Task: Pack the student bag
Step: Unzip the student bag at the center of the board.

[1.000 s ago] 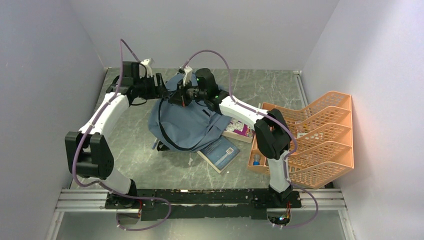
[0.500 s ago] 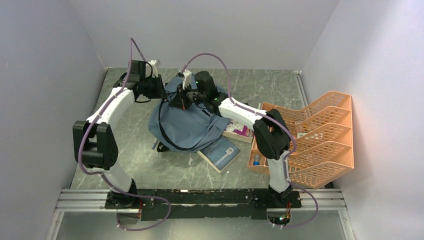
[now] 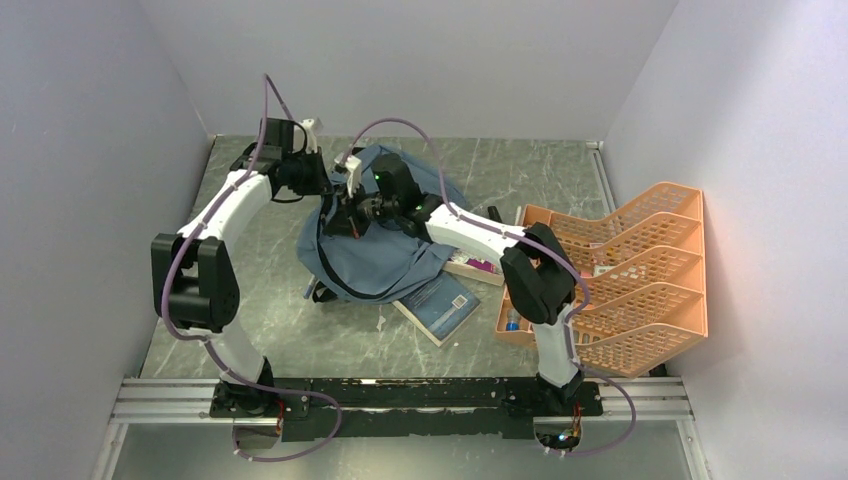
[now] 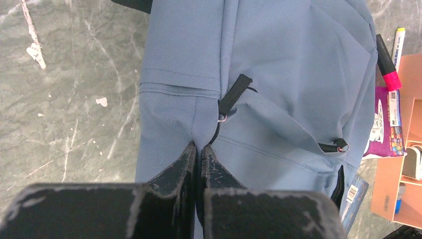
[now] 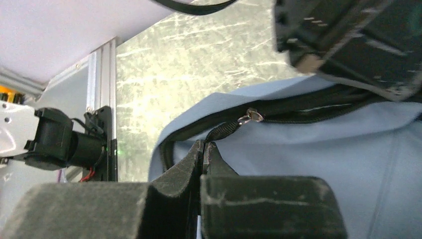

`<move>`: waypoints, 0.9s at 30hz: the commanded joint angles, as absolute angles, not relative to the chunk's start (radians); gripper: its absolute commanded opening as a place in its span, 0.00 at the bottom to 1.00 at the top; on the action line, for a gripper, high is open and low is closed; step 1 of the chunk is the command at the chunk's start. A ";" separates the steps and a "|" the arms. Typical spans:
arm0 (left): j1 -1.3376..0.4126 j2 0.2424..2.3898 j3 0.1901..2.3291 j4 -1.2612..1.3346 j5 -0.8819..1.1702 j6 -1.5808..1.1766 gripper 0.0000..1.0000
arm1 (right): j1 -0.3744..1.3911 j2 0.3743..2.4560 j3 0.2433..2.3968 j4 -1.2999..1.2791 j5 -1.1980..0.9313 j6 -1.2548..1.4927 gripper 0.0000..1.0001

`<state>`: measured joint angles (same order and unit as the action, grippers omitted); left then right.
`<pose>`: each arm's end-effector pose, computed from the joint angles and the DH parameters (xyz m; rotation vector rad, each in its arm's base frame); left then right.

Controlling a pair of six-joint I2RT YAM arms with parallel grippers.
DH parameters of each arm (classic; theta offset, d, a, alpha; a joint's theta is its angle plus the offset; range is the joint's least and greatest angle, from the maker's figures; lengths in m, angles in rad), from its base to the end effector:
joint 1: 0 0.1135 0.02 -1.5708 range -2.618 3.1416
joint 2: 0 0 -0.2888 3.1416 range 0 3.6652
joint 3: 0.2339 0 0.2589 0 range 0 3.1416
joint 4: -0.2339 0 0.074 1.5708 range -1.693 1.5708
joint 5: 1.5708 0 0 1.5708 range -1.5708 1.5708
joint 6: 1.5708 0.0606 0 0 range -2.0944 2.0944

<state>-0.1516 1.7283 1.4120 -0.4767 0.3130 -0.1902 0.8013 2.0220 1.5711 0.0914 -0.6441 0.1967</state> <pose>0.4081 -0.0812 0.2836 0.1077 2.3763 -0.5345 0.3311 0.3941 0.2746 -1.0471 1.7898 1.2614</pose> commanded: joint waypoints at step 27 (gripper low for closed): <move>-0.138 1.947 1.717 -0.348 0.347 -0.269 0.05 | 0.891 1.754 1.113 0.126 -0.686 0.237 0.00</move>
<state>-0.1593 1.9625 1.6852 -0.6373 0.3531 -0.2562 0.8368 1.7782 1.1336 0.2283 -0.4957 0.1734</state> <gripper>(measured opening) 0.067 0.009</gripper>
